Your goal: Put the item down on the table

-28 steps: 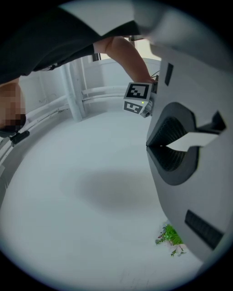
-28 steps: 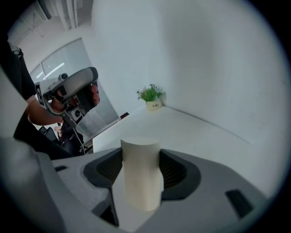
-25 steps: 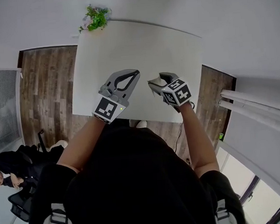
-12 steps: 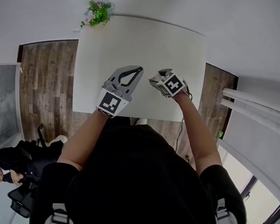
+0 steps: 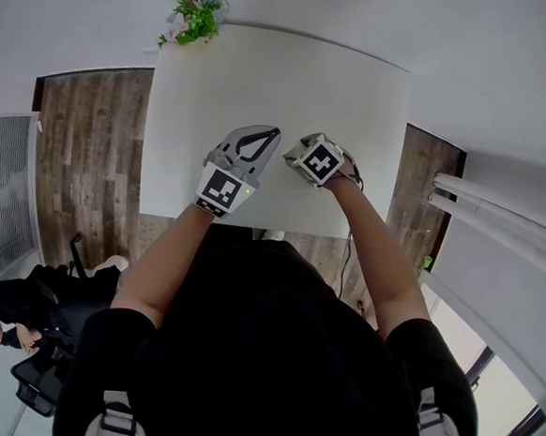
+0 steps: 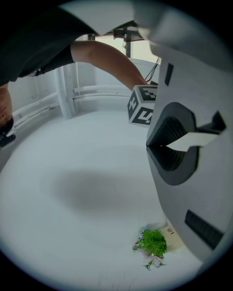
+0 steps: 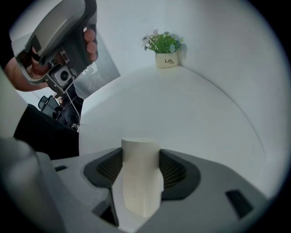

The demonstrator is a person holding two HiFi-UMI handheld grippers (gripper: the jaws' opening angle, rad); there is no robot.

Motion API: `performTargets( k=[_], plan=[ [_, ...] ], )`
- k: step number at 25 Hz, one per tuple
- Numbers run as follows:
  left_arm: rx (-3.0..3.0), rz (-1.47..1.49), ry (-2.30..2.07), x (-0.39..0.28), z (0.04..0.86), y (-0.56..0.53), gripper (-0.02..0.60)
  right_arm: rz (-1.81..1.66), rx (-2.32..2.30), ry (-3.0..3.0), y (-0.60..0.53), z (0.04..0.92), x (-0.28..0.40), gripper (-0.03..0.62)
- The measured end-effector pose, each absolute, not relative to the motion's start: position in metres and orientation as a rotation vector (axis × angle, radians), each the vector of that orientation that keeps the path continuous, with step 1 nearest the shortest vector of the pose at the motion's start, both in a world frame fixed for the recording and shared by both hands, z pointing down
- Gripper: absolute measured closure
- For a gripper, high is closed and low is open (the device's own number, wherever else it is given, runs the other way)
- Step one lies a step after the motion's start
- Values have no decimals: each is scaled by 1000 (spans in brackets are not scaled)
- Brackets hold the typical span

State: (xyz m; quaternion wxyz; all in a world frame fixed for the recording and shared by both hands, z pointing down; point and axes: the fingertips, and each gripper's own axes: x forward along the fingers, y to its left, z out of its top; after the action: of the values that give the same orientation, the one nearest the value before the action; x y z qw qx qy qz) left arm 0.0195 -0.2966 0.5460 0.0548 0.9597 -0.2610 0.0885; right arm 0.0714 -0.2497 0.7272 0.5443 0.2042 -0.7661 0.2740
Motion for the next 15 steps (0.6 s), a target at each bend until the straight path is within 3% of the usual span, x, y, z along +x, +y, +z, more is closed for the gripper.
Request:
performTargets(
  k=[15],
  plan=[
    [2873,314,-795,17,567,-298,588,462,430,-1803,-241,763,42,341]
  ],
)
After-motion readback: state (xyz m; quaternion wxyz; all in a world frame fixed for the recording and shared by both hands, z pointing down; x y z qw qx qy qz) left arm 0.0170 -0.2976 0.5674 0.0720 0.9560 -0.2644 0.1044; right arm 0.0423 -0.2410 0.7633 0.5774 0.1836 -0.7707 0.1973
